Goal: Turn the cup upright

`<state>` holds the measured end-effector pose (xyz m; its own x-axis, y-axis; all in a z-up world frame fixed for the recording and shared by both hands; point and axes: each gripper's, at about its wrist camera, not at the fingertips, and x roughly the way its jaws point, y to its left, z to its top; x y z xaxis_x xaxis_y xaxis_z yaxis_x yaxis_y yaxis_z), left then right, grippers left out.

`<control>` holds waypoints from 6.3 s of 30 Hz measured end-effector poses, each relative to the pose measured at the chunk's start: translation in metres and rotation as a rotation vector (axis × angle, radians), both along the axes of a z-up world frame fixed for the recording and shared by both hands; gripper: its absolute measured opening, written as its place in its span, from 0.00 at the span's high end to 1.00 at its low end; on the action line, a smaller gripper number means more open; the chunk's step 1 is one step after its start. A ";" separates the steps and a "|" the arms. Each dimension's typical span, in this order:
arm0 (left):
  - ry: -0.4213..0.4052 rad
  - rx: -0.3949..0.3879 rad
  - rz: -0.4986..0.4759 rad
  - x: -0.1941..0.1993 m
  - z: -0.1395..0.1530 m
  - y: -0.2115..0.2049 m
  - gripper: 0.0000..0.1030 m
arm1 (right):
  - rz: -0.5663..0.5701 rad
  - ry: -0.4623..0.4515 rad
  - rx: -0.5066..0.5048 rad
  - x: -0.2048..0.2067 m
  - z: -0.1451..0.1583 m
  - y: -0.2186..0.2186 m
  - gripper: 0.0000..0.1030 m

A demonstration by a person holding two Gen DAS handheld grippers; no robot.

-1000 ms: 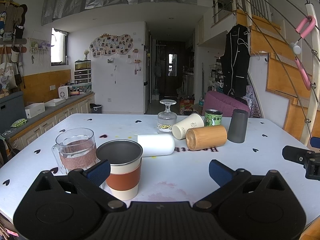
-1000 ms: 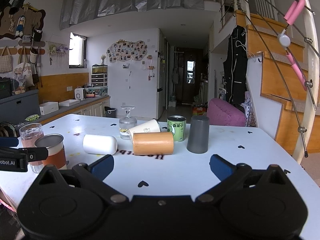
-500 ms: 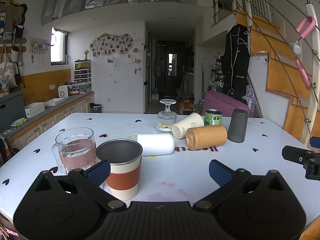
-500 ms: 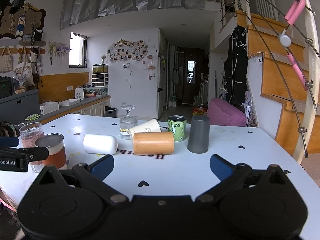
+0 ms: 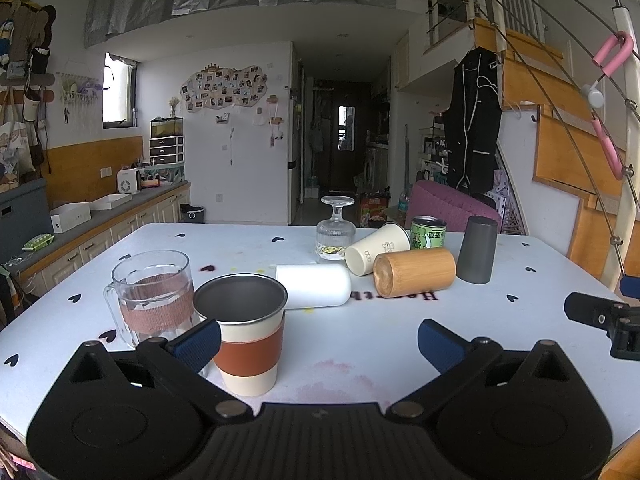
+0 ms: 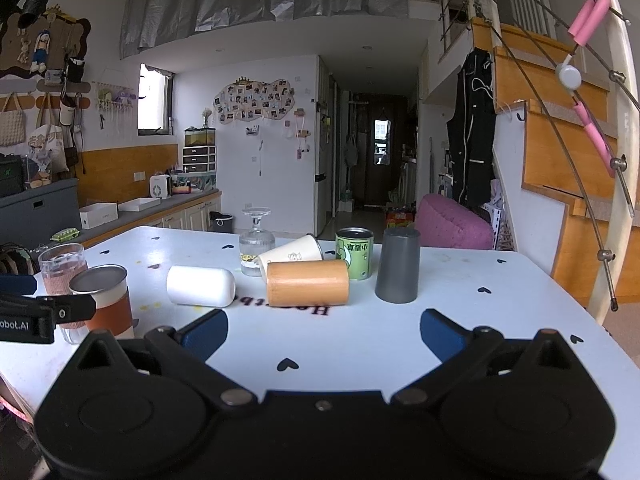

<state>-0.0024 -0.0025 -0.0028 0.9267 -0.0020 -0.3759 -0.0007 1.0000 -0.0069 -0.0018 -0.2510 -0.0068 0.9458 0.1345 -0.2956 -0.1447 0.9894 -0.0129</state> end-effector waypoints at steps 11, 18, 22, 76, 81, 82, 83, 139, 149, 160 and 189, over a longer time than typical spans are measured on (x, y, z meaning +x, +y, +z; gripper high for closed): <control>-0.001 0.000 -0.001 0.000 0.000 0.000 0.00 | 0.003 -0.002 0.002 0.001 -0.001 -0.001 0.00; -0.005 -0.008 0.003 -0.001 0.000 0.003 0.00 | 0.029 -0.023 0.016 0.004 -0.001 -0.005 0.00; -0.001 -0.019 0.013 -0.001 -0.004 0.007 0.00 | 0.068 -0.058 -0.003 0.017 -0.002 -0.001 0.00; 0.027 -0.090 0.082 -0.001 -0.033 0.070 0.00 | 0.788 0.436 -0.010 0.275 -0.056 0.140 0.21; 0.028 -0.090 0.080 -0.001 -0.032 0.070 0.00 | 0.821 0.422 -0.125 0.259 -0.066 0.152 0.22; 0.028 -0.090 0.081 -0.001 -0.032 0.070 0.00 | 0.811 0.408 -0.141 0.254 -0.066 0.152 0.22; 0.028 -0.092 0.080 -0.001 -0.032 0.071 0.00 | 0.794 0.404 -0.147 0.251 -0.066 0.151 0.23; 0.370 -0.123 -0.299 0.113 -0.075 -0.051 0.00 | 0.241 0.312 -0.021 0.029 -0.076 0.001 0.49; 0.447 -0.252 -0.480 0.139 -0.031 -0.075 0.07 | 0.205 0.304 0.054 0.032 -0.080 -0.008 0.49; 0.701 -0.198 -0.530 0.187 -0.058 -0.147 0.19 | 0.202 0.296 0.086 0.031 -0.082 -0.016 0.49; 0.250 0.024 -0.509 0.087 -0.036 -0.102 0.38 | 0.290 0.256 0.101 0.037 -0.093 0.002 0.55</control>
<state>0.0849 -0.1042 -0.0391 0.6942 -0.4138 -0.5890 0.4825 0.8747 -0.0458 0.0348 -0.2494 -0.0998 0.7616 0.4257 -0.4886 -0.4043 0.9014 0.1552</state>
